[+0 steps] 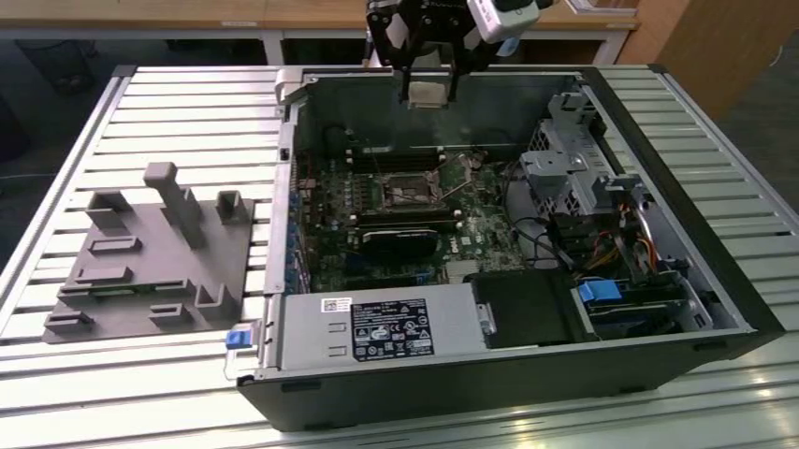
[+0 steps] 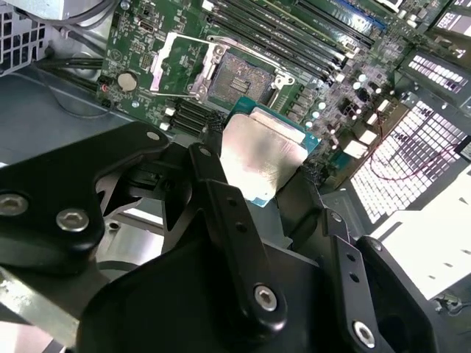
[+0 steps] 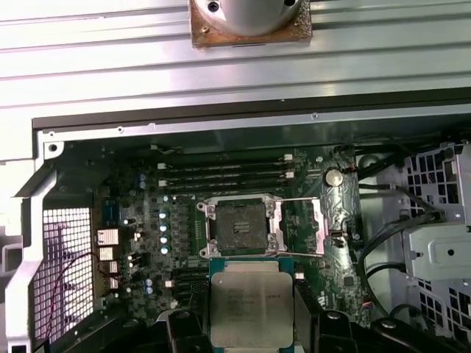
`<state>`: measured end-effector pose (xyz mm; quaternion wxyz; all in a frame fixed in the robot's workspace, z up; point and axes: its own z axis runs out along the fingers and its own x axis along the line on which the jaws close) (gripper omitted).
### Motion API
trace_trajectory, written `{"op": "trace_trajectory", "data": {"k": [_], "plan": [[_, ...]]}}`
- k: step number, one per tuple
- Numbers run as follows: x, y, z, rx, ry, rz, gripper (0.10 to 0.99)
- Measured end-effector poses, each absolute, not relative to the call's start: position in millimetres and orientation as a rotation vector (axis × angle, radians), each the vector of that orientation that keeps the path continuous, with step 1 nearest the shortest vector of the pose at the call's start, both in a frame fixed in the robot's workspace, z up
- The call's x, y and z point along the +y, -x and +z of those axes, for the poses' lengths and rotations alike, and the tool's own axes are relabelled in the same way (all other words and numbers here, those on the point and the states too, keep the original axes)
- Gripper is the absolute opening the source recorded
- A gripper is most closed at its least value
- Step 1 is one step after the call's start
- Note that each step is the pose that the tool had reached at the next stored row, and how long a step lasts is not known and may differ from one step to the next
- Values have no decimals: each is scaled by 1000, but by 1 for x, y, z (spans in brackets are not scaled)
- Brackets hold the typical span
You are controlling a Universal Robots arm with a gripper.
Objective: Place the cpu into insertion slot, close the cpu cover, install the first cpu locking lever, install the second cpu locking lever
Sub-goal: 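Place the cpu into insertion slot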
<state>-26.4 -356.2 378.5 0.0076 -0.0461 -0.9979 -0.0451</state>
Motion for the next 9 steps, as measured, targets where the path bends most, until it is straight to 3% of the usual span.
{"op": "trace_trajectory", "data": {"k": [9], "plan": [[-356, 26, 378, -3119, 179, -141, 541]]}}
